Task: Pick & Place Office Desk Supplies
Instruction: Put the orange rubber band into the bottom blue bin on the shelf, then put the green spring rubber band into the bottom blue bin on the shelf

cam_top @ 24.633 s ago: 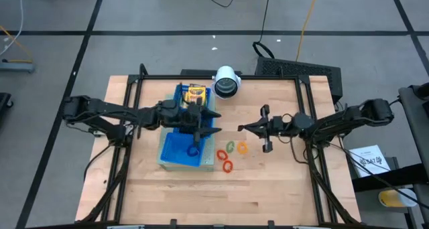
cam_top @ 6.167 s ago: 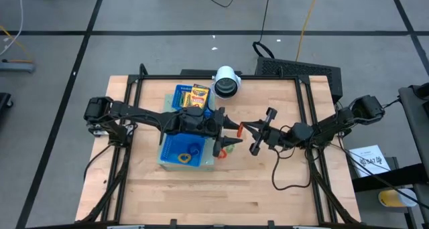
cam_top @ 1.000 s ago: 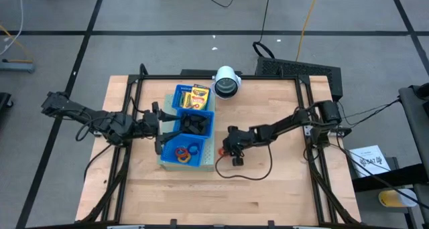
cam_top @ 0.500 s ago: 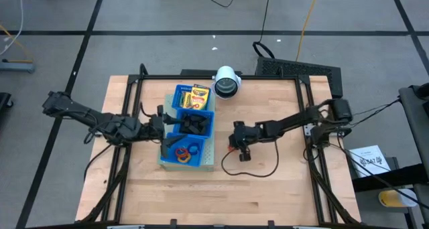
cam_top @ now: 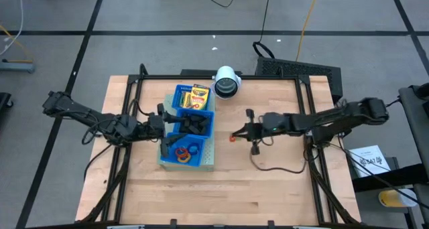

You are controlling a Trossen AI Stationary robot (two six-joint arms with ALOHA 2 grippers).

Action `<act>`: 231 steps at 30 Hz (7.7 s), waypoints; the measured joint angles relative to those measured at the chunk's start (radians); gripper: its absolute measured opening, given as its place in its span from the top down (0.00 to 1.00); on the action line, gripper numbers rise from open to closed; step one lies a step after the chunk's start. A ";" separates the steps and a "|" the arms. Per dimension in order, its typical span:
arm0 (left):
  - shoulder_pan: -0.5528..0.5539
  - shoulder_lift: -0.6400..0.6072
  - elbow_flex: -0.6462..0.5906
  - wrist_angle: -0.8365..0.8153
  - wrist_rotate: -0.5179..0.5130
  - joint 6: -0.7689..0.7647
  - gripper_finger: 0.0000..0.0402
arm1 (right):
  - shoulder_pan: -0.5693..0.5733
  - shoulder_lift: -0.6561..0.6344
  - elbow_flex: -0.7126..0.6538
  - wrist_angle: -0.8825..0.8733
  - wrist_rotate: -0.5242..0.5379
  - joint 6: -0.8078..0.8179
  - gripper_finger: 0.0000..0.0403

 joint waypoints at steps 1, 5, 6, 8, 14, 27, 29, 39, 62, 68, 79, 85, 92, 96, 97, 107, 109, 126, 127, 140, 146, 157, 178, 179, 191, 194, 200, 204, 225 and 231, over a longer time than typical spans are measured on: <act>0.003 0.007 0.000 0.017 0.000 0.002 0.36 | 0.000 -0.022 -0.023 0.056 0.000 -0.004 1.00; 0.022 0.047 0.000 0.076 0.001 0.032 0.36 | 0.000 -0.078 -0.114 0.279 -0.003 -0.008 1.00; 0.029 0.055 0.001 0.097 0.001 0.033 0.36 | 0.000 -0.084 -0.137 0.331 -0.004 -0.008 1.00; 0.041 0.077 0.001 0.137 0.002 0.035 0.36 | 0.000 -0.088 -0.171 0.433 -0.006 -0.001 1.00; 0.083 0.187 0.001 0.271 0.054 0.053 0.36 | 0.000 -0.087 -0.210 0.572 -0.006 0.007 0.99; 0.159 0.471 0.224 0.263 0.378 0.127 0.36 | 0.048 -0.014 -0.210 0.894 -0.005 0.013 0.99; 0.169 0.517 0.259 0.264 0.377 0.129 0.36 | 0.060 0.013 -0.210 0.936 -0.004 -0.007 0.99; 0.201 0.679 0.369 0.277 0.368 0.132 0.36 | 0.066 0.083 -0.210 1.084 0.052 -0.037 0.99; 0.238 0.711 0.375 0.366 0.283 0.211 0.37 | 0.066 0.083 -0.210 1.075 -0.032 -0.015 0.99; 0.239 0.711 0.375 0.366 0.365 0.209 0.44 | 0.066 0.083 -0.210 1.062 -0.035 -0.015 0.99; 0.239 0.711 0.375 0.344 0.376 0.208 0.90 | 0.065 0.083 -0.209 1.061 -0.031 -0.015 0.99; 0.239 0.711 0.374 0.337 0.375 0.202 0.93 | 0.065 0.081 -0.209 1.040 -0.032 -0.008 0.98; 0.240 0.693 0.374 0.305 0.409 0.181 0.93 | 0.066 0.002 -0.210 0.909 -0.006 0.023 0.78; 0.242 0.659 0.373 0.259 0.440 0.173 0.97 | 0.066 -0.094 -0.228 0.787 0.096 0.053 0.63; 0.245 0.654 0.374 0.265 0.465 0.165 0.97 | 0.066 -0.122 -0.235 0.757 0.119 0.052 0.59; 0.230 0.467 0.371 -0.005 0.603 0.143 0.97 | 0.066 -0.290 -0.354 0.740 0.181 0.081 0.47; 0.217 0.438 0.370 -0.060 0.605 0.128 0.96 | 0.066 -0.308 -0.366 0.736 0.181 0.080 0.48; 0.061 0.213 0.183 -0.105 0.520 0.098 0.97 | 0.066 -0.310 -0.368 0.728 0.182 0.052 0.51; 0.063 0.191 0.142 -0.096 0.510 0.080 0.97 | 0.066 -0.310 -0.368 0.728 0.182 0.052 0.51; 0.039 0.053 -0.086 -0.031 0.498 -0.085 0.90 | 0.066 -0.310 -0.368 0.730 0.182 0.072 0.51; 0.054 0.052 -0.086 -0.005 0.474 -0.116 0.89 | 0.063 -0.310 -0.368 0.722 0.182 0.070 0.51; 0.075 0.052 -0.086 0.002 0.445 -0.165 0.52 | 0.051 -0.310 -0.367 0.714 0.182 0.080 0.51; 0.089 -0.004 -0.085 0.057 0.314 -0.043 0.34 | -0.035 0.195 -0.174 0.135 0.146 0.212 0.51; 0.089 -0.004 -0.085 0.056 0.314 -0.043 0.35 | -0.034 0.219 -0.174 0.138 0.145 0.212 0.51; 0.089 -0.004 -0.085 0.060 0.313 -0.003 0.34 | -0.061 0.433 -0.173 0.248 0.146 0.238 0.51; 0.090 -0.004 -0.085 0.058 0.313 -0.006 0.35 | -0.070 0.459 -0.173 0.255 0.143 0.239 0.52; 0.090 -0.004 -0.085 0.054 0.313 -0.007 0.37 | -0.089 0.462 -0.172 0.235 0.072 0.234 0.69; 0.090 -0.004 -0.085 0.053 0.313 -0.007 0.37 | -0.093 0.463 -0.172 0.233 0.066 0.193 0.86; 0.109 0.051 -0.085 0.201 0.276 -0.006 0.37 | -0.080 -0.002 -0.177 0.320 0.072 0.069 0.96; 0.133 0.163 -0.048 0.304 0.260 -0.035 0.34 | -0.041 -0.028 -0.176 0.568 0.070 0.050 0.96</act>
